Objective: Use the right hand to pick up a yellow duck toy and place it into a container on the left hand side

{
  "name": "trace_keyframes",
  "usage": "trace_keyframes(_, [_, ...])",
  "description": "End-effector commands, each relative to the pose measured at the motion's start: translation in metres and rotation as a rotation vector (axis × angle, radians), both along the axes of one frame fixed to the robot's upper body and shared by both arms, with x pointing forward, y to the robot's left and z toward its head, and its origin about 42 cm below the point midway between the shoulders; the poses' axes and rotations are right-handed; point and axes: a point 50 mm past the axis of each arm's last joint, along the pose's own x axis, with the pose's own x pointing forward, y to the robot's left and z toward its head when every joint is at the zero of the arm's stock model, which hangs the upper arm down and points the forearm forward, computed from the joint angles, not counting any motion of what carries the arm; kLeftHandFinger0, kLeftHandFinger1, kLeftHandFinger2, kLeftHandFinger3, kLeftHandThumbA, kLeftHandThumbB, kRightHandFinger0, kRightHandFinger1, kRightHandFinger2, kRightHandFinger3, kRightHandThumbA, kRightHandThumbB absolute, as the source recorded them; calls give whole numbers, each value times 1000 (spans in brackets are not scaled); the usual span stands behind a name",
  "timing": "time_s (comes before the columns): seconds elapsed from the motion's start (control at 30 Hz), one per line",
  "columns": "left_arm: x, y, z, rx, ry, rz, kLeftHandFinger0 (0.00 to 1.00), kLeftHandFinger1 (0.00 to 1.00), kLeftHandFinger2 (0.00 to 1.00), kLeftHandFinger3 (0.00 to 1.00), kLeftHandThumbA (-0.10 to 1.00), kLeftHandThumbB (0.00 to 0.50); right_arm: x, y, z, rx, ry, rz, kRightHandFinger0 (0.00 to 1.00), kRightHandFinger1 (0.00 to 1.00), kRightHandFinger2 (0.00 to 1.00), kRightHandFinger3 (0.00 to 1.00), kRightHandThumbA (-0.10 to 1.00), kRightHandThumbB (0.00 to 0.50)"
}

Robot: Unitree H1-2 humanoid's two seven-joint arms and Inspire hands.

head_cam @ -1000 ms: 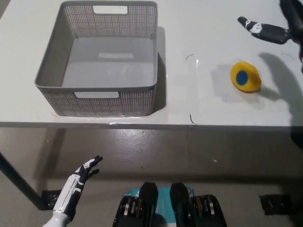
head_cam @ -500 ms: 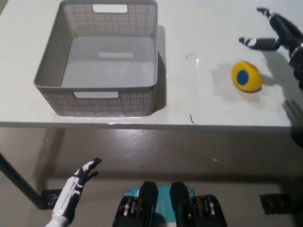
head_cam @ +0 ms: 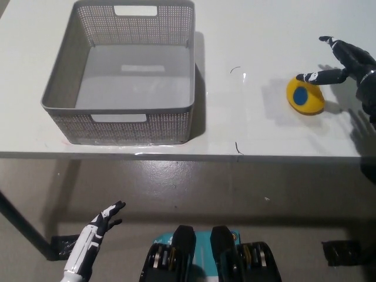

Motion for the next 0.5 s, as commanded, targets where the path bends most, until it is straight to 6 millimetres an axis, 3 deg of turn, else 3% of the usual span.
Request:
trace_keyframes(0.0, [2,3,11,15,-66,-12,933,1000,1000,1000,1000,500,8,-5,35,-13,-65,8,1000,1000,1000,1000,960,500])
trace_keyframes(0.33, [6,2,14,15,-76,-10,921,1000,1000,1000,1000,500,10,2,31,-19,-36,5,1000,1000,1000,1000,968,500])
trace_keyframes(0.47, [8,3,16,21,-83,-17,919,1000,1000,1000,1000,500,9,1,17,-12,-8,-8,1000,1000,1000,1000,960,500])
